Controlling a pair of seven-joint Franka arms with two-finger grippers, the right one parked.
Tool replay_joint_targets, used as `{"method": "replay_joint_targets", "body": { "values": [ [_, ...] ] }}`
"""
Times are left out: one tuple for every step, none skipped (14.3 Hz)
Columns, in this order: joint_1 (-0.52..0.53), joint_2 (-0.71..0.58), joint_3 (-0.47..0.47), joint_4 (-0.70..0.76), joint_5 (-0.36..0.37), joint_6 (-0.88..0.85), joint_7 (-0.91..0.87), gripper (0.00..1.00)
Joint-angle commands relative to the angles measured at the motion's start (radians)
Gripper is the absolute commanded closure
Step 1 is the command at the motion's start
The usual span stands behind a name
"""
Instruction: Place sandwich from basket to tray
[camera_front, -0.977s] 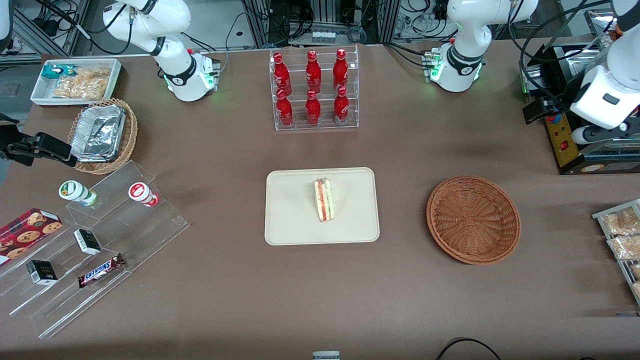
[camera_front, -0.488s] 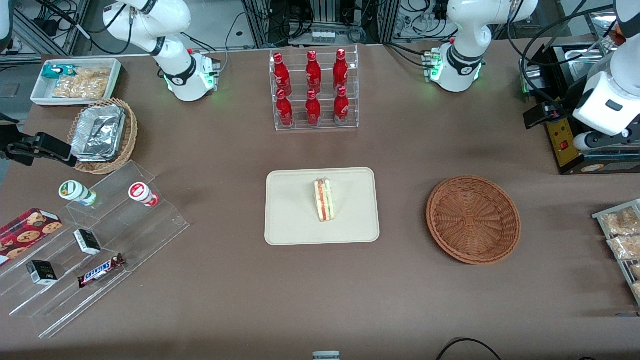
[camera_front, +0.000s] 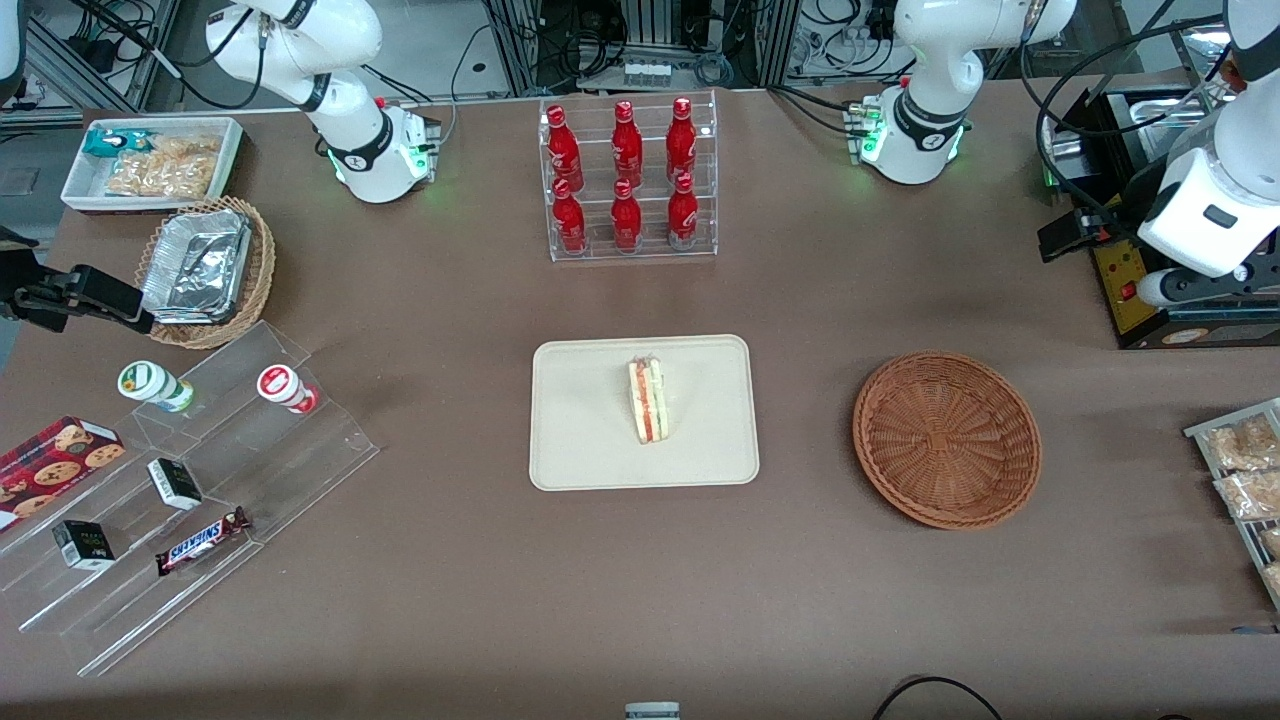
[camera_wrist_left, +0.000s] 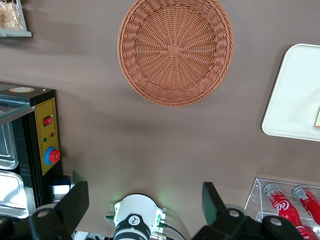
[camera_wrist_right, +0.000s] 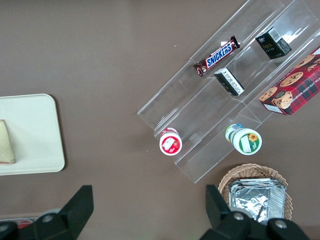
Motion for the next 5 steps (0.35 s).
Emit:
{"method": "replay_joint_targets", "body": {
  "values": [
    [-0.002,0.013,-0.002,0.024,-0.013,-0.003,-0.007,0.00],
    [-0.003,0.014,0.000,0.024,-0.013,-0.003,-0.005,0.00],
    [-0.003,0.014,0.000,0.023,-0.013,-0.001,-0.007,0.00],
    [-0.002,0.020,0.000,0.024,-0.014,-0.001,-0.008,0.00],
    [-0.002,0.023,0.000,0.024,-0.016,-0.001,-0.008,0.00]
  ]
}}
